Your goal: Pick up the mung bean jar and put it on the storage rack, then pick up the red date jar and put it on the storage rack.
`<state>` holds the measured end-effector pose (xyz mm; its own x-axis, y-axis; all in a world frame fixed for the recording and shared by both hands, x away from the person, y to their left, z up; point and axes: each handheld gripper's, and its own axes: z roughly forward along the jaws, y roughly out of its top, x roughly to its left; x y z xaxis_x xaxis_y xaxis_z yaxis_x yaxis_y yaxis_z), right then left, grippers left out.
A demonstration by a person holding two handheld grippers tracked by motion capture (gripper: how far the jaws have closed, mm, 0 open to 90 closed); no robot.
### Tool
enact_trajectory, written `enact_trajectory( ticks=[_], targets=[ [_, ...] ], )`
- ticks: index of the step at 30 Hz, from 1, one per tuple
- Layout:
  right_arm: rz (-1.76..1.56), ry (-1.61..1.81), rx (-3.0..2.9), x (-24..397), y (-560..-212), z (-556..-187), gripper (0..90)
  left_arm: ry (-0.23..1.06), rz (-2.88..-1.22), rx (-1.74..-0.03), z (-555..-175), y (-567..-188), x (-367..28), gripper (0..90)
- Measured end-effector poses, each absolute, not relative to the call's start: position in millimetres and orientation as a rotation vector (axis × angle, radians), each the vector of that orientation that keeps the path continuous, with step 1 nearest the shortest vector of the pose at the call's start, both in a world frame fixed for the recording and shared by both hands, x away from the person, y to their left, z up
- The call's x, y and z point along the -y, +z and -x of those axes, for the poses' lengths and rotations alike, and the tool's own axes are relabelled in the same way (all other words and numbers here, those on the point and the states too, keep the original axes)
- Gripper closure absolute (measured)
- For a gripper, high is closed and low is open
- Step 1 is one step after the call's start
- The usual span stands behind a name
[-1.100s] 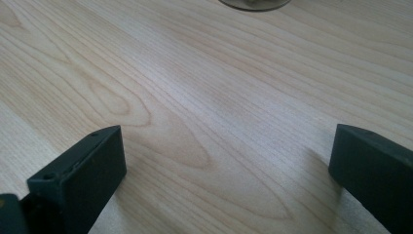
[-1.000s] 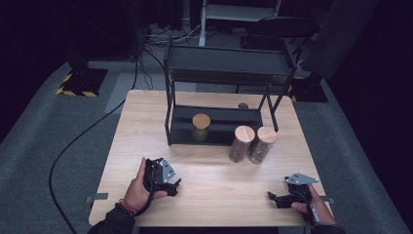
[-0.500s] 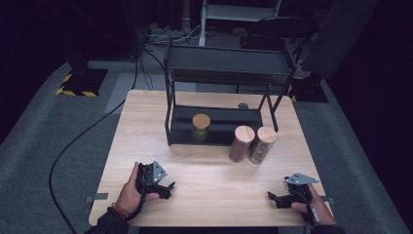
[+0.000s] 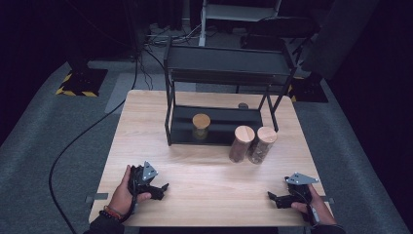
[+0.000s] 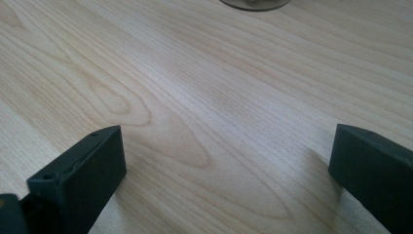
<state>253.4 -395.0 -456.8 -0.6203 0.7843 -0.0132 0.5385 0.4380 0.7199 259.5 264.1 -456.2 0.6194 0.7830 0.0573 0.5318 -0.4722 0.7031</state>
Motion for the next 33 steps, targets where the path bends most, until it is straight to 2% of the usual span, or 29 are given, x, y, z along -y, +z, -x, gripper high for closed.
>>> enact_trajectory(
  ticks=[3,33],
  targets=[
    [-1.129,0.989,-2.350,395.0,-456.8,-253.5,0.0,0.420,-2.175,-1.063,-267.1,-455.3,-273.1,0.4],
    [-1.132,0.988,-2.348,394.6,-456.6,-253.2,0.0,0.420,-2.176,-1.061,-267.0,-455.2,-273.4,0.2]
  ],
)
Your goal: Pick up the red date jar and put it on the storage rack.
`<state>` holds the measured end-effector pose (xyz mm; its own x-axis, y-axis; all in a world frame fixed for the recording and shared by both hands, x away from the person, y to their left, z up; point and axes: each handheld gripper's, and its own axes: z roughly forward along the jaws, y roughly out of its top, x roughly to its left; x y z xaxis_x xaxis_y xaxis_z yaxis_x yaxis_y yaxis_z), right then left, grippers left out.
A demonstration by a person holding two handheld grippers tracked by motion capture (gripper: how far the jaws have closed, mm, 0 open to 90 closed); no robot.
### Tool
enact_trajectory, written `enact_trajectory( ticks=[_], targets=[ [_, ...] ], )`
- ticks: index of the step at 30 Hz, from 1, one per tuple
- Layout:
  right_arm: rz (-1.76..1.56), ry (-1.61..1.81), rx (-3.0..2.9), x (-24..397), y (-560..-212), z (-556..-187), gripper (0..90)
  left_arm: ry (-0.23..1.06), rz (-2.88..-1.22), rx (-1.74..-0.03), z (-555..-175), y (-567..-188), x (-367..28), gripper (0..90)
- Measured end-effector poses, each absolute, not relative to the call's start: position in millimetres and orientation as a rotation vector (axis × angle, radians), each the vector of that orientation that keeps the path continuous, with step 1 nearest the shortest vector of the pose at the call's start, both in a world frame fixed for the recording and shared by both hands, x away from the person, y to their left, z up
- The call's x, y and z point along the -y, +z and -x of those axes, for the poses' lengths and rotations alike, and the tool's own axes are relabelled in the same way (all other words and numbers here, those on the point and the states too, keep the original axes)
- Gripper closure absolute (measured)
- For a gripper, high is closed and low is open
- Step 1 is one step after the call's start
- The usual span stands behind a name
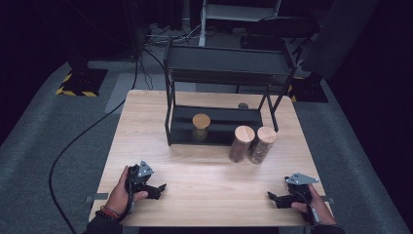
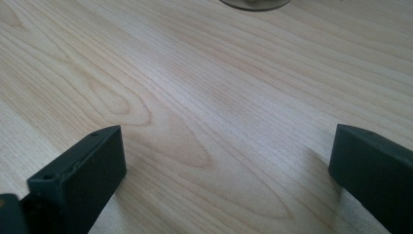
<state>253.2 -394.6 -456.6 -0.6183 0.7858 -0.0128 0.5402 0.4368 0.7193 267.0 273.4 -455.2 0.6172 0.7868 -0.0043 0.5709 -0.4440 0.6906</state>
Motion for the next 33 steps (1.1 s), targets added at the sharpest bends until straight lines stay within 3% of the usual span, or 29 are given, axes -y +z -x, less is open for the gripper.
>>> enact_trajectory(
  ticks=[33],
  targets=[
    [-1.268,1.051,-2.191,333.0,-391.6,-233.4,2.8,0.419,-2.172,-1.067,-266.4,-455.5,-273.3,0.2]
  ],
)
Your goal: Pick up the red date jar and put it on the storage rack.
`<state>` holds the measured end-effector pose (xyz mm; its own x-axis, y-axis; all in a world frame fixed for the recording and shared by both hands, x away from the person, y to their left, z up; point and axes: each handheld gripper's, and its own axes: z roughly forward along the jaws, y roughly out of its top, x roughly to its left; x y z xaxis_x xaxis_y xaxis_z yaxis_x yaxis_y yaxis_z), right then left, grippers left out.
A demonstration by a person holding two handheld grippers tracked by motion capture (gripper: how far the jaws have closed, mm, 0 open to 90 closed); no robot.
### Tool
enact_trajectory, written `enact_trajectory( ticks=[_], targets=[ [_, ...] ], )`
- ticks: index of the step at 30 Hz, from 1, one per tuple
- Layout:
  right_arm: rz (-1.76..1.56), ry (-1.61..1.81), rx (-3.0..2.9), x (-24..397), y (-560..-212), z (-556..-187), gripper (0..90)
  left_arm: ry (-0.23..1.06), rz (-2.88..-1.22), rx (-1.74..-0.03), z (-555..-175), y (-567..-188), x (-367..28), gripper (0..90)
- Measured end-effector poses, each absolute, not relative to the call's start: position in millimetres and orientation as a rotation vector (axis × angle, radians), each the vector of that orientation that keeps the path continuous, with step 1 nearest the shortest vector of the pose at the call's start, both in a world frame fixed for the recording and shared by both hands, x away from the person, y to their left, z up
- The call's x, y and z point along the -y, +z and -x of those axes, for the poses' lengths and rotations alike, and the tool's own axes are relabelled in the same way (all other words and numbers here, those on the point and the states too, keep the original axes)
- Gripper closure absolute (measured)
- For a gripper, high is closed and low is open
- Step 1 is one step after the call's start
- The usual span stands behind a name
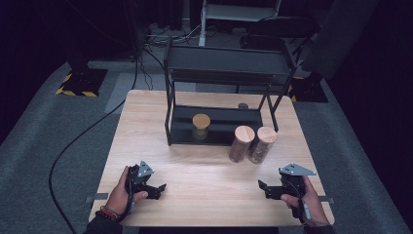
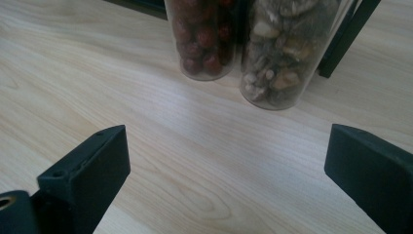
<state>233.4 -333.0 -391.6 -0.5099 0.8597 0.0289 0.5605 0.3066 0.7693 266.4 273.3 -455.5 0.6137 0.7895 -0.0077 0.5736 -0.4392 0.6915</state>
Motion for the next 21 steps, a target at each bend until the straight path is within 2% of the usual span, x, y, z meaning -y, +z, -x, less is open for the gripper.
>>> enact_trajectory(
  ticks=[21],
  targets=[
    [-1.234,1.027,-2.197,292.0,-367.2,-249.5,2.9,0.420,-2.174,-1.066,-266.4,-455.3,-273.2,0.2]
  ],
)
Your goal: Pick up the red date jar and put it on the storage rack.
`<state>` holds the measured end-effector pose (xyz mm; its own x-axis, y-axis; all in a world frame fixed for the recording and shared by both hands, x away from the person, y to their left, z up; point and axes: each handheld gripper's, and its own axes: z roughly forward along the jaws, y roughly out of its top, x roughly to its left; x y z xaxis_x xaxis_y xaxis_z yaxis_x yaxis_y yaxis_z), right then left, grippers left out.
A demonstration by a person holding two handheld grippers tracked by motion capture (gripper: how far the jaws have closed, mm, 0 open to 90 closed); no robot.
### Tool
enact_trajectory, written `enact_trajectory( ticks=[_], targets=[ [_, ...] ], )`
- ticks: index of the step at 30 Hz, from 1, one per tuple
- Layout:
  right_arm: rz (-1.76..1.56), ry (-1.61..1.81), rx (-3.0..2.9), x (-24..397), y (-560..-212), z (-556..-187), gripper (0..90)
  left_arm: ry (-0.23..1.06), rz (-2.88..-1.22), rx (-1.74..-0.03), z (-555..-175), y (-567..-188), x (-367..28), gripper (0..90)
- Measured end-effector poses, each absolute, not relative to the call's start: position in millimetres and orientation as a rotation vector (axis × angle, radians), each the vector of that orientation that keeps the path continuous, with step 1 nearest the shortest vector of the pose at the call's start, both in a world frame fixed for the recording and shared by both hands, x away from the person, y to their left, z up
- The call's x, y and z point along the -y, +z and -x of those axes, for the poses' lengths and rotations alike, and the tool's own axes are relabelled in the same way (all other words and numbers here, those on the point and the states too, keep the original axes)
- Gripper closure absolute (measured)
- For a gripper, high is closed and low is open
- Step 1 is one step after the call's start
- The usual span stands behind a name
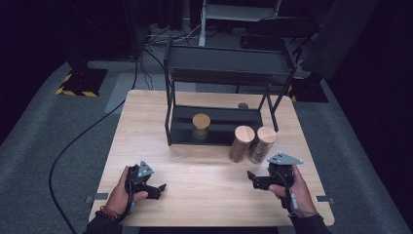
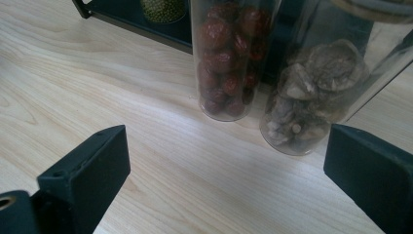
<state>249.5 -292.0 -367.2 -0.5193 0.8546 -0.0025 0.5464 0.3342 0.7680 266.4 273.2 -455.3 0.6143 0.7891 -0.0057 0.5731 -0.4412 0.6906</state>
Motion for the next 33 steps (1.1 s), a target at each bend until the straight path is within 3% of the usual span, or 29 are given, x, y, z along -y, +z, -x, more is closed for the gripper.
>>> enact_trajectory(
  ticks=[33],
  targets=[
    [-1.240,1.056,-2.205,251.1,-350.0,-279.3,4.6,0.422,-2.174,-1.068,-265.9,-455.2,-272.9,0.3]
  ],
)
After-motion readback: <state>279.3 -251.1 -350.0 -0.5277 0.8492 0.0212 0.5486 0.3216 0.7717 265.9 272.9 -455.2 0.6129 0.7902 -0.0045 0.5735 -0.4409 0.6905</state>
